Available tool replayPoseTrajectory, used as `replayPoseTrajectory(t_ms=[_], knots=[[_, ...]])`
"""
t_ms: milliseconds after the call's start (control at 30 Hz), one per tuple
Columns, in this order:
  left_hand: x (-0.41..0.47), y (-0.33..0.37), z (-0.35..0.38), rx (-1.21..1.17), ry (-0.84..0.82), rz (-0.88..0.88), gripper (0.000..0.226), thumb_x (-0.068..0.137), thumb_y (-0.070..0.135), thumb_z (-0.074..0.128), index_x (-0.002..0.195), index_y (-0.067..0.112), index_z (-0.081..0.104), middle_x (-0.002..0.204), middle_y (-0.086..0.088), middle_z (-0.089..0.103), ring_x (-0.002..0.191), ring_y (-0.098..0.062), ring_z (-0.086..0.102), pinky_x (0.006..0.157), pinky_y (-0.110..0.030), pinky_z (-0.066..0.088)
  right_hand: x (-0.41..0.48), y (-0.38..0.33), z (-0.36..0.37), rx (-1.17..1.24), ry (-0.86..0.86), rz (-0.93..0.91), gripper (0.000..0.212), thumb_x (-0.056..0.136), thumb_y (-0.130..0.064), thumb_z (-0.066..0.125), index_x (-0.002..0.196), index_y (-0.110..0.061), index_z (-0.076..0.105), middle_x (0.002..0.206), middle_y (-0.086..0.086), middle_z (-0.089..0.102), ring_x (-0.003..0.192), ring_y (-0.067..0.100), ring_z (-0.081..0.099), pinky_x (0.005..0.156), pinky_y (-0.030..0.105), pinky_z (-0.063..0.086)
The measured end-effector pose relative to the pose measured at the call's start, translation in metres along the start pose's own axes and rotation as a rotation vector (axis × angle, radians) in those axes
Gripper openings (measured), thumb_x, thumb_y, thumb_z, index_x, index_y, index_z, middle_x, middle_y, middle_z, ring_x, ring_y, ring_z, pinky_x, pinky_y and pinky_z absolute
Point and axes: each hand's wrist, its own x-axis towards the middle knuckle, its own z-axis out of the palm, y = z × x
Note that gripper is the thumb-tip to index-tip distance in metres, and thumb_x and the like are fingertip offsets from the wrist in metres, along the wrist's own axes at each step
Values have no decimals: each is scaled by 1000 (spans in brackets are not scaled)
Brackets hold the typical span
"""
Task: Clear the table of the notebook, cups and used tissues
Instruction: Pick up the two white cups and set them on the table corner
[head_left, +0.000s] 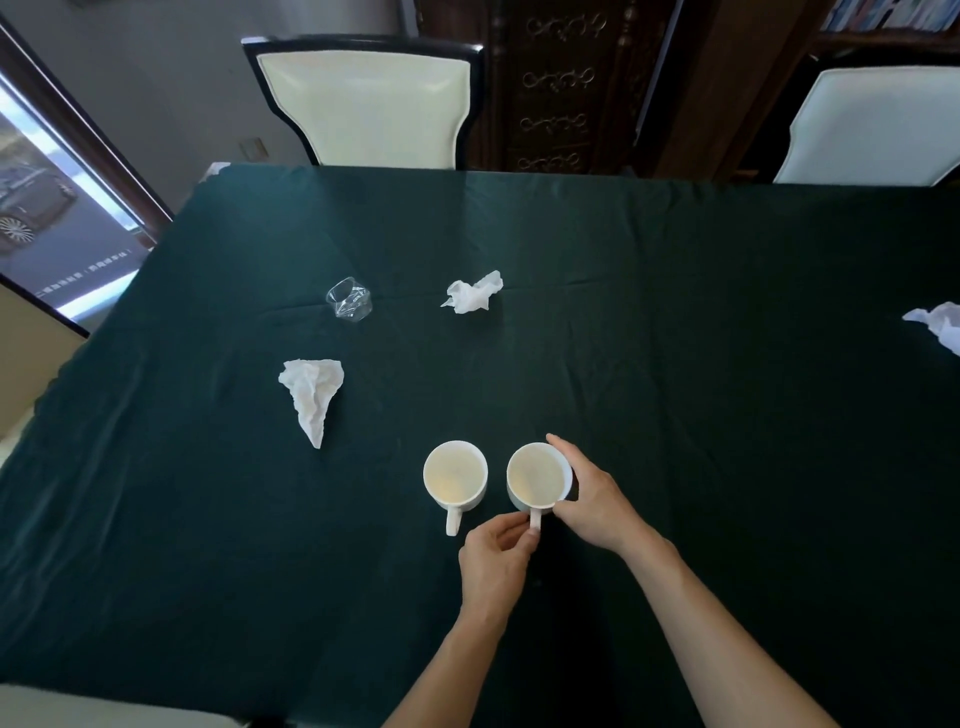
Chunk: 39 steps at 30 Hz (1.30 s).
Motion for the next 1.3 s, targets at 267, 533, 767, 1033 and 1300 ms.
replayPoseTrajectory(t_ms=[267, 533, 767, 1033, 1300], knots=[[-12, -41, -58, 38, 115, -93, 25, 97, 33, 72, 119, 21, 75, 107, 5, 80, 93, -10, 78, 82, -31, 64, -38, 15, 39, 348, 359, 161, 67, 86, 1, 62, 146, -25, 50, 136, -7, 63, 122, 11, 62, 104, 32, 49], [-1, -29, -82, -68, 186, 5, 13, 102, 32, 65, 110, 34, 75, 107, 8, 79, 87, -11, 79, 73, -32, 63, -59, 3, 87, 660, 429, 215, 9, 92, -39, 74, 101, -35, 76, 97, -19, 79, 90, 1, 73, 58, 19, 56], [11, -19, -69, -74, 108, 25, 10, 100, 36, 68, 103, 34, 77, 99, 7, 81, 87, -8, 78, 75, -32, 65, -48, -13, 100, 661, 453, 286, 13, 96, -40, 69, 95, -31, 79, 86, -15, 78, 80, 8, 72, 56, 20, 53], [27, -17, -60, -91, -25, 2, 25, 103, 34, 64, 92, 20, 81, 90, 10, 82, 88, -15, 79, 79, -32, 64, -43, -19, 116, 744, 581, 296, 22, 101, -30, 64, 91, -23, 81, 93, -9, 81, 91, 15, 76, 67, 25, 61], [22, 8, -89, -63, 10, 55, 42, 103, 30, 62, 67, 13, 76, 71, 3, 79, 67, -18, 77, 73, -39, 67, -62, -39, 117, 747, 731, 303, 38, 99, -32, 66, 68, -13, 76, 71, 2, 75, 63, 13, 69, 59, 26, 58]])
